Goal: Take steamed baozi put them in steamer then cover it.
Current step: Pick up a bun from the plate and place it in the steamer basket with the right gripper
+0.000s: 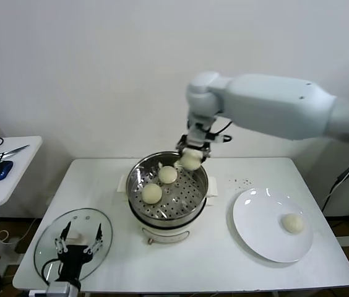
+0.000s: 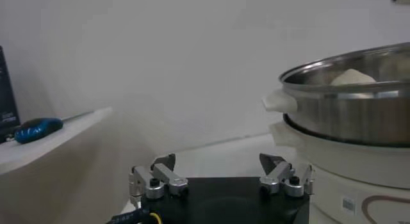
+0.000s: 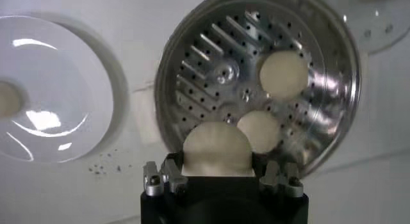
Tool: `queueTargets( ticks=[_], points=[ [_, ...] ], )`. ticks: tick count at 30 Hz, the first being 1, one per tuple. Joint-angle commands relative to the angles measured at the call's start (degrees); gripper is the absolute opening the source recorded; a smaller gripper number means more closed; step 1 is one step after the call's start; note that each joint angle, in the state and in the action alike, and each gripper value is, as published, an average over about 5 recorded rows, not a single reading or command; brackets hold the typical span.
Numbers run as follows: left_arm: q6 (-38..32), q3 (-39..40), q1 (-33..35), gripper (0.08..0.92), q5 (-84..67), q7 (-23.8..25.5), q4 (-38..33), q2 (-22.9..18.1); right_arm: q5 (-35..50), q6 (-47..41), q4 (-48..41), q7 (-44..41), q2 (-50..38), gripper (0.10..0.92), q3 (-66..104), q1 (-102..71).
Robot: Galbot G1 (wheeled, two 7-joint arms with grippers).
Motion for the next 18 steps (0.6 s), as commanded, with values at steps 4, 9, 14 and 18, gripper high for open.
queueTargets(
  ticks=[4, 9, 14, 18],
  points=[
    [-0.3, -0.8, 0.1, 0.823, -1.3, 0.1, 0.5, 1.1, -4.1, 1.7, 0.6, -0.4, 8.5, 0.687, -0.6, -8.7],
    [-0.4, -1.4, 0.5, 0.823, -2.2, 0.2, 0.7, 1.7, -4.8, 2.0, 0.6, -0.5, 8.8, 0.687, -0.9, -10.1],
    [-0.5, -1.4, 0.4, 0.823, -2.4, 0.2, 1.3, 1.8, -4.8, 2.1, 1.2, -0.4, 8.7, 0.687, -1.3, -10.5],
    [-0.3, -1.3, -0.1, 0.823, -2.4, 0.2, 1.5, 2.1, -5.1, 1.9, 1.8, -0.4, 8.3, 0.687, -1.5, -10.9]
  ],
)
